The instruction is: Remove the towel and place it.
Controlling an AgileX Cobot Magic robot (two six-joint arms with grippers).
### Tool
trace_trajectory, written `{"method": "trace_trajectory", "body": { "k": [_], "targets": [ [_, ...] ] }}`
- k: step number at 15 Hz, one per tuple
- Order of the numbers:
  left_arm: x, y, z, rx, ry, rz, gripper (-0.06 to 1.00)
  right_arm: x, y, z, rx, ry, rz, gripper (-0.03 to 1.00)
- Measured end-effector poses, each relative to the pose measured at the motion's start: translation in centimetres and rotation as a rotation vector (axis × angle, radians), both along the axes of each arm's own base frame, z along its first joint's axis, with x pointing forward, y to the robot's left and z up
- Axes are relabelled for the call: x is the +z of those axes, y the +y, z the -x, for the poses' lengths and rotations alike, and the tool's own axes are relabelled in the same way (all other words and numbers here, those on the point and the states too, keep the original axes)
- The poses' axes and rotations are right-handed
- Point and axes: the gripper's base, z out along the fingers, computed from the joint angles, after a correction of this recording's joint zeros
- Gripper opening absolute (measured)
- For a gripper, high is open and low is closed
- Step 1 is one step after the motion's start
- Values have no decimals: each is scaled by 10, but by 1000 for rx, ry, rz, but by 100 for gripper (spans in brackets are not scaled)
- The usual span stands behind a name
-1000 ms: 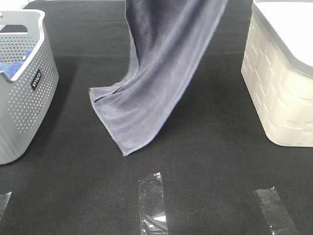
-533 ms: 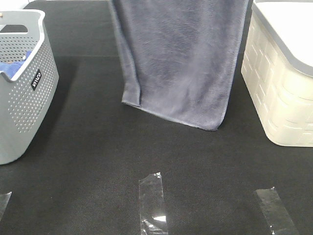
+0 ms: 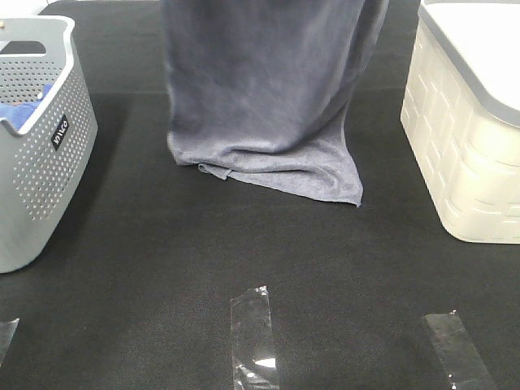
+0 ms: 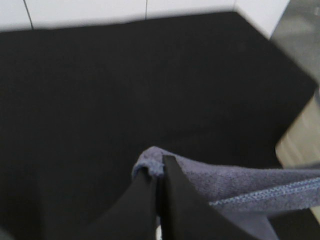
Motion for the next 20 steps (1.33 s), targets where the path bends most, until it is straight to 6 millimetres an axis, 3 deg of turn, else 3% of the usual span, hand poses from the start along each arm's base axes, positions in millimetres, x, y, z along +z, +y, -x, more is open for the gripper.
{"method": "trace_trajectory", "body": {
  "k": [2, 4, 8, 12, 15, 17, 20],
  "targets": [
    [-8, 0, 5, -9, 103, -14, 0, -6, 1, 5, 18, 77, 7, 0],
    [-7, -1, 1, -11, 59, -3, 0, 0, 0, 0, 25, -10, 28, 0],
    [-6, -9, -34, -29, -318, -7, 0, 18, 6, -26, 96, -402, 136, 0],
    [1, -7, -59, -7, -741, 33, 0, -5, 18, -72, 175, -618, 108, 0],
    [-17, 12, -81, 37, -883, 53, 0, -15, 12, -109, 145, -725, 11, 0],
    [-19, 27, -87, 67, -1053, 92, 0, -7, 17, -122, 160, -837, -22, 0],
    [7, 33, -77, 68, -1237, 126, 0, 31, 18, -121, 154, -965, -44, 0]
  ]
}}
